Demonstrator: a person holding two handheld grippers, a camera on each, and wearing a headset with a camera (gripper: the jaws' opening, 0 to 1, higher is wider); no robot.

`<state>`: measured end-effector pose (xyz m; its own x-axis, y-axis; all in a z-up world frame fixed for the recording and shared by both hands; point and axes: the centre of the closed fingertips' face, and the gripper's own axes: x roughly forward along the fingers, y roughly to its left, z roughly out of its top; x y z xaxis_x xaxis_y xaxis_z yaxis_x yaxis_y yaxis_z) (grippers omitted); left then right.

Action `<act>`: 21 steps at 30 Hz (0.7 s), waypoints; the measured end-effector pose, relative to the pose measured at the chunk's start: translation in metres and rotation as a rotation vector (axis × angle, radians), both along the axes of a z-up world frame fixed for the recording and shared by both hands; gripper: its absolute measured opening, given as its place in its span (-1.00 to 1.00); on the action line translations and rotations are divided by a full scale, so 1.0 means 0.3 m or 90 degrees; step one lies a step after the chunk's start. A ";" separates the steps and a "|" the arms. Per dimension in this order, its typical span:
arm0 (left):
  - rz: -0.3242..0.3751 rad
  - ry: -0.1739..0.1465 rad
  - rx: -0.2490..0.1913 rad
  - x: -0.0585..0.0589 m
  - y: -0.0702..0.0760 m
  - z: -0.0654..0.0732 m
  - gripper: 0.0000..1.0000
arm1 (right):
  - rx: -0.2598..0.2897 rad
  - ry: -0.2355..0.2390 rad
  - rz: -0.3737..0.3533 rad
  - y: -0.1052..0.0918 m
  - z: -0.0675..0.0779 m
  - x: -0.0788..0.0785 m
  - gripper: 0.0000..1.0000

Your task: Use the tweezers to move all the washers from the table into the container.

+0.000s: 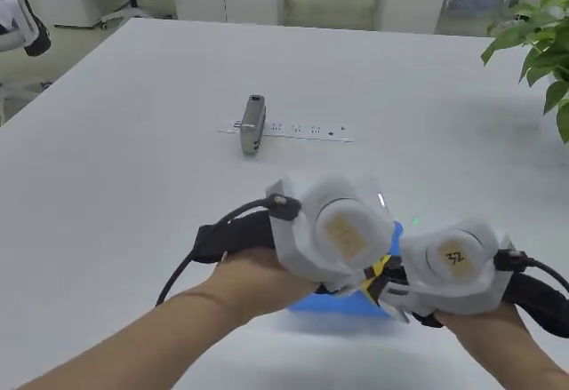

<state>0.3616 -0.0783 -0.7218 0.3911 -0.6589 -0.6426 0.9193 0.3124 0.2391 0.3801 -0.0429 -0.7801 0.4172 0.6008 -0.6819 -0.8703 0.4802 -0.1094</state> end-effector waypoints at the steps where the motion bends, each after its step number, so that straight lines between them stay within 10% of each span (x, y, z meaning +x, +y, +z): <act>1: 0.000 0.000 0.002 -0.001 -0.004 0.001 -1.00 | 0.000 0.002 0.000 0.000 0.000 0.001 -0.92; 12: -0.011 -0.054 0.033 -0.036 0.013 0.096 -1.00 | 0.032 -0.028 -0.009 0.023 0.107 -0.013 -0.88; 21: -0.029 -0.108 -0.005 -0.162 0.010 0.259 -1.00 | 0.035 -0.101 0.033 0.030 0.242 -0.106 -0.84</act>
